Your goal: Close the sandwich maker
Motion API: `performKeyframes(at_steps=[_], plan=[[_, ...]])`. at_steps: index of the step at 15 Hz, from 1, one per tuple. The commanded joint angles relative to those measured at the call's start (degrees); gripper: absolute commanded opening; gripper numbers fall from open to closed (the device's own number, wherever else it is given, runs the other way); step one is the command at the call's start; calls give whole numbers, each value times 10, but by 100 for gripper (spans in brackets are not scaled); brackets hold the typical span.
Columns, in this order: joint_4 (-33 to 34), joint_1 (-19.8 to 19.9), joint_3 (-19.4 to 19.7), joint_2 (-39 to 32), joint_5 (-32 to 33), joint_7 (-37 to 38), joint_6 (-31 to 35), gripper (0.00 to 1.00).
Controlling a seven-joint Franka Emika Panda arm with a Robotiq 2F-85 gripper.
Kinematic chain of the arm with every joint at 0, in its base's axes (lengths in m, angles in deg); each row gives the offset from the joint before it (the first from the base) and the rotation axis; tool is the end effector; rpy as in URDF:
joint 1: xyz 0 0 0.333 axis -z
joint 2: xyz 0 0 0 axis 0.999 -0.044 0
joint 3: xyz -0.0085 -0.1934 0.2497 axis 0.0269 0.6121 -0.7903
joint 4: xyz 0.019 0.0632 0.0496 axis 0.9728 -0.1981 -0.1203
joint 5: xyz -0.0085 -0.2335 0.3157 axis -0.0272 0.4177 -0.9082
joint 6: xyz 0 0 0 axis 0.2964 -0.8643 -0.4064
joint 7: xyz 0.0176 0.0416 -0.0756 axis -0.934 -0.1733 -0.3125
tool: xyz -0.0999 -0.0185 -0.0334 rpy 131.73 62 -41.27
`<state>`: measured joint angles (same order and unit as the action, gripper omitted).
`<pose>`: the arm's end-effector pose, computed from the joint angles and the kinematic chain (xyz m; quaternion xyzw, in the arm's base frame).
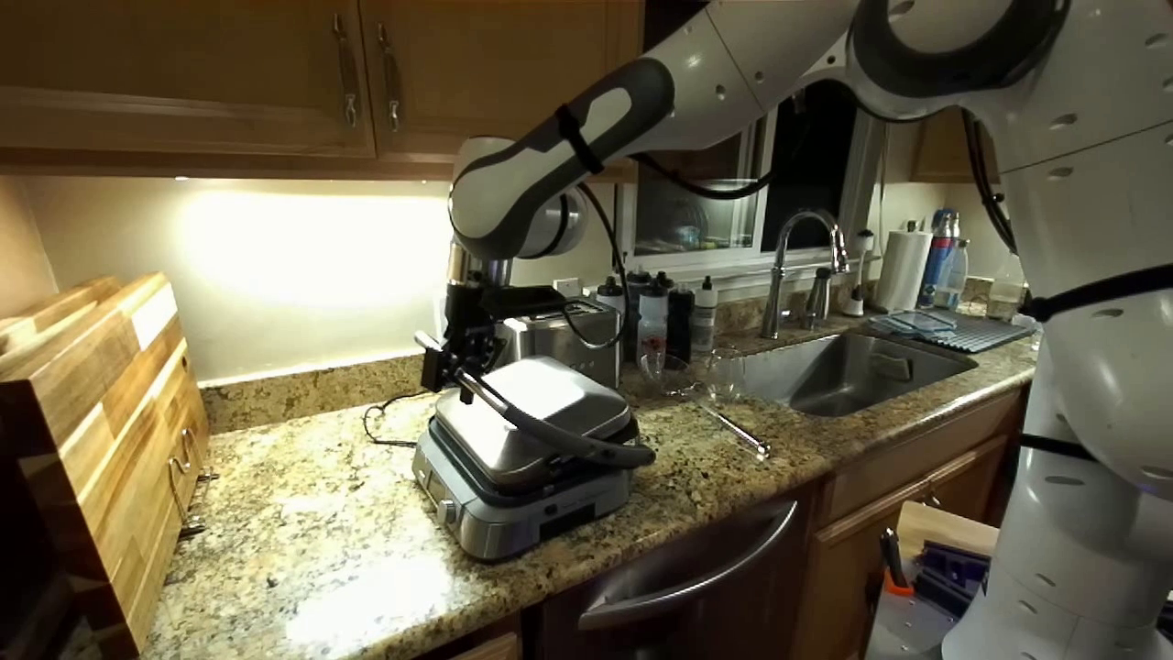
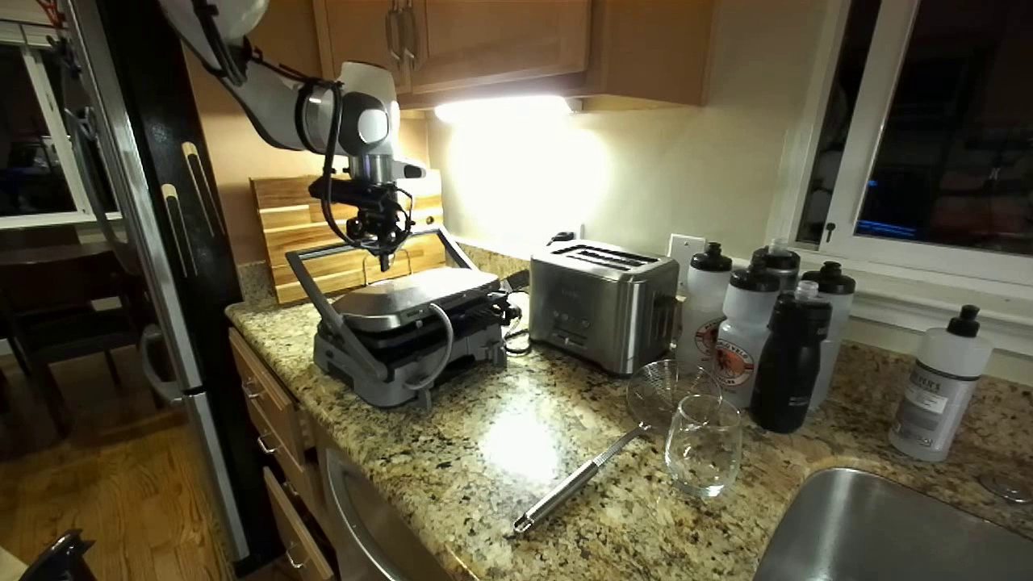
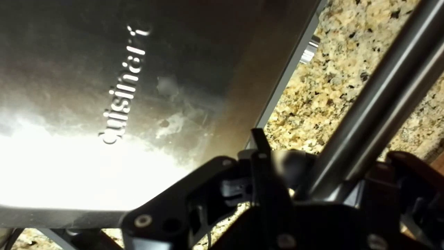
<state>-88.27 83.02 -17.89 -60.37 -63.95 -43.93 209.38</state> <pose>0.6534 0.1219 0.3543 -0.9949 -0.0388 -0.0705 0.0615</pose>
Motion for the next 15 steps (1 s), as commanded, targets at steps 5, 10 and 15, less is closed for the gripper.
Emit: performKeyframes(at_steps=[5,10,15], plan=[[-2,3,20,24,33,-42,-14,8],[-5,0,32,63,101,-40,-45,47],[-5,6,34,77,104,-50,-61,79]])
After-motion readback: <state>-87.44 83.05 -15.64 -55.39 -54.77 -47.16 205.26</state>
